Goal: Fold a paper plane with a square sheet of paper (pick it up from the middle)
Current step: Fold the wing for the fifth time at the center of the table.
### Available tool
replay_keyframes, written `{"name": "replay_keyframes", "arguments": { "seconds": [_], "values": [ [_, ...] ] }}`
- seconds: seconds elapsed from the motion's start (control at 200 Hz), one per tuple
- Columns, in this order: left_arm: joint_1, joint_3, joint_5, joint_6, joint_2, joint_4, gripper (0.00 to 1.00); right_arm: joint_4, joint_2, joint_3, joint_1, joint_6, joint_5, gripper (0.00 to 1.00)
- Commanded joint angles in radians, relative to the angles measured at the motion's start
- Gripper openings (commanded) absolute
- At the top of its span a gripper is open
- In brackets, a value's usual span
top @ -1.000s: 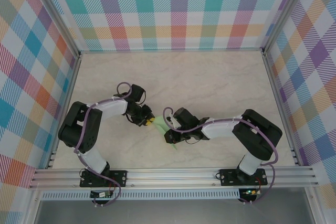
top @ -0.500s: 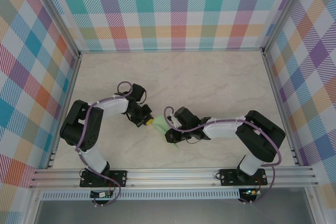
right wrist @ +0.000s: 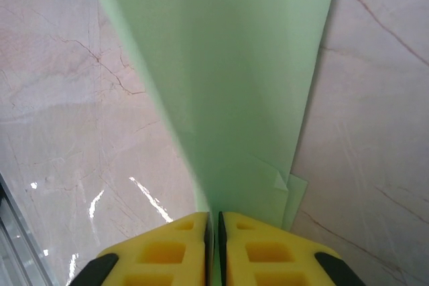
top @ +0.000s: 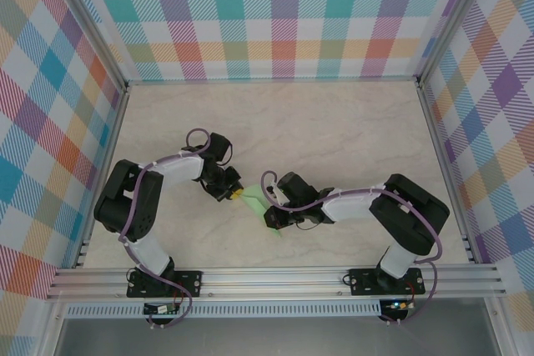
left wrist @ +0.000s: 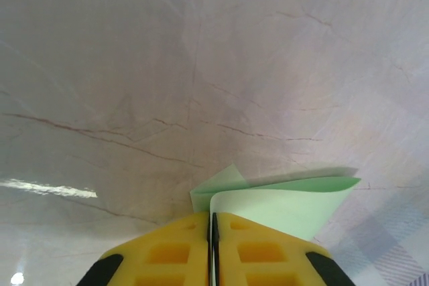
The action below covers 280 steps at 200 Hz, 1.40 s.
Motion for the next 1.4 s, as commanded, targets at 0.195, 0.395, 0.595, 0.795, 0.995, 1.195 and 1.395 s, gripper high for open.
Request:
{"name": "replay_keyframes", "arguments": {
  "seconds": [0.195,0.395,0.595,0.795,0.995,1.195,1.395],
  "values": [
    [-0.004,0.007,-0.012,0.017,-0.004,-0.04,0.0,-0.059,-0.022,0.048,-0.004,-0.024,-0.04,0.26],
    [-0.003,0.009,-0.014,0.018,0.0,-0.042,0.0,-0.097,-0.022,0.082,-0.004,-0.03,-0.035,0.32],
    [-0.004,0.013,-0.017,0.025,0.004,-0.05,0.0,-0.116,-0.023,0.08,-0.004,-0.03,-0.006,0.31],
    [-0.004,0.006,-0.02,0.026,0.005,-0.051,0.0,-0.127,-0.052,0.087,-0.004,-0.037,0.0,0.34],
    [-0.004,0.008,-0.012,0.031,0.017,-0.051,0.0,-0.149,-0.018,0.127,-0.004,-0.054,-0.014,0.35],
    [-0.004,0.012,-0.017,0.029,0.016,-0.054,0.0,-0.157,-0.008,0.129,-0.004,-0.056,-0.014,0.27],
    [-0.004,0.018,-0.013,0.031,0.018,-0.057,0.0,-0.158,-0.007,0.118,-0.003,-0.052,0.006,0.26]
  ]
}}
